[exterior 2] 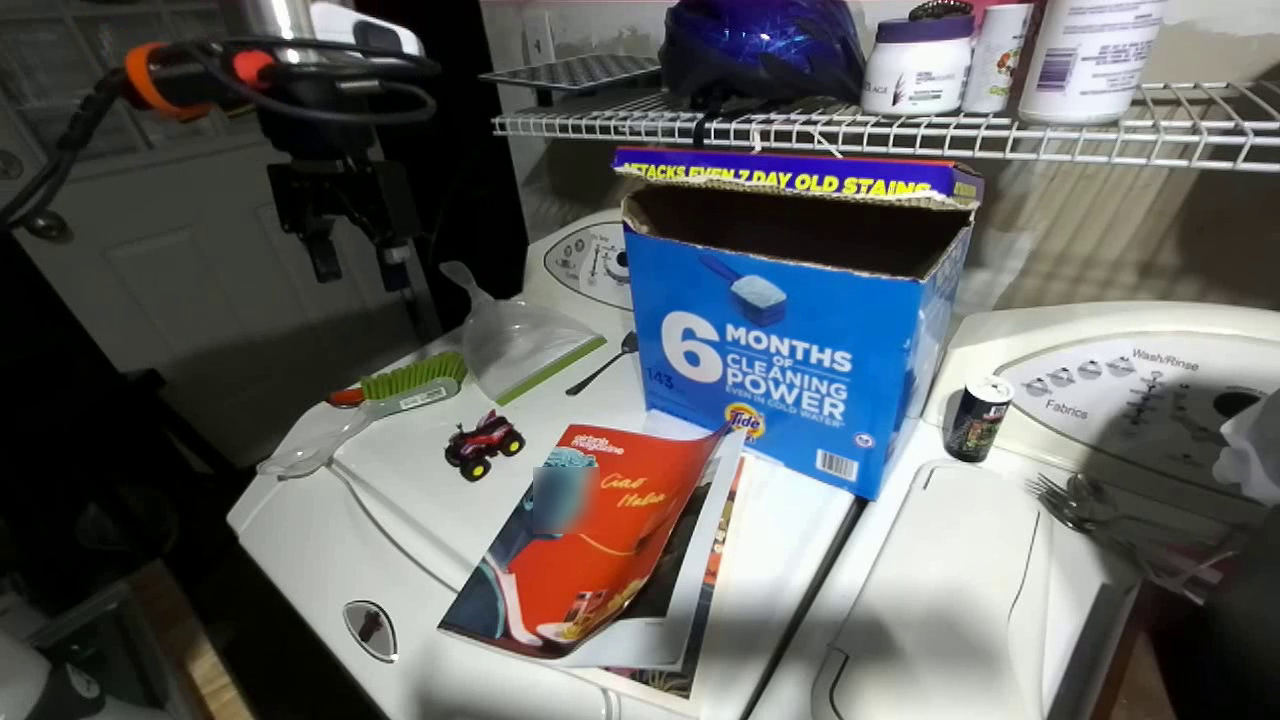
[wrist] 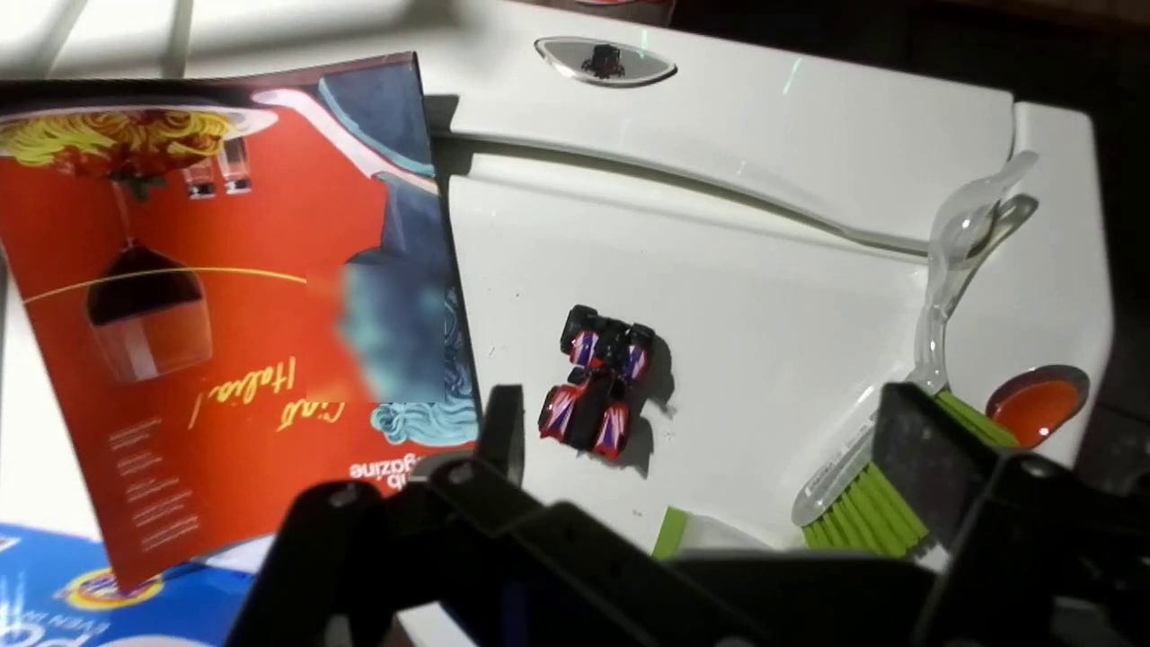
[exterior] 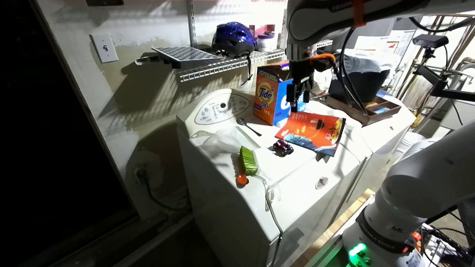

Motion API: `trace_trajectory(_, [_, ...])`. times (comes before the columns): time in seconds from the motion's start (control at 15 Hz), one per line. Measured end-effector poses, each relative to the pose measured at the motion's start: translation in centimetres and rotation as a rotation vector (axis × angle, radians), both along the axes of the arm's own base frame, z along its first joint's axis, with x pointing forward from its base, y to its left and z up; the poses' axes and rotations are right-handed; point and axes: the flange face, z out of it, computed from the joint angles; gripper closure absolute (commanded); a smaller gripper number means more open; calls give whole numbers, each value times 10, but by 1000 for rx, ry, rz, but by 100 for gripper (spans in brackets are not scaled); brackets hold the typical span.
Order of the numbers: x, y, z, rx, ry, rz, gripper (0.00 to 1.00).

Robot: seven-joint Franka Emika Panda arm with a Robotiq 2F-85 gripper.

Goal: Flip the car over.

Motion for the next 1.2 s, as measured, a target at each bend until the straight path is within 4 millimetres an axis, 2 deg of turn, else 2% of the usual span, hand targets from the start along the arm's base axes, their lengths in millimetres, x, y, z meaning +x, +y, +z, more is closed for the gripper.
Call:
trace_trajectory(0.2, [17, -13, -45, 49, 116, -1, 0])
trace_trajectory(0.47, [41, -15, -88, 33, 212, -83, 0])
trace_trajectory(0.87, [60, -19, -128, -38, 237, -282, 0])
trace_trajectory(1.2, [66, -25, -160, -52, 268, -324, 0])
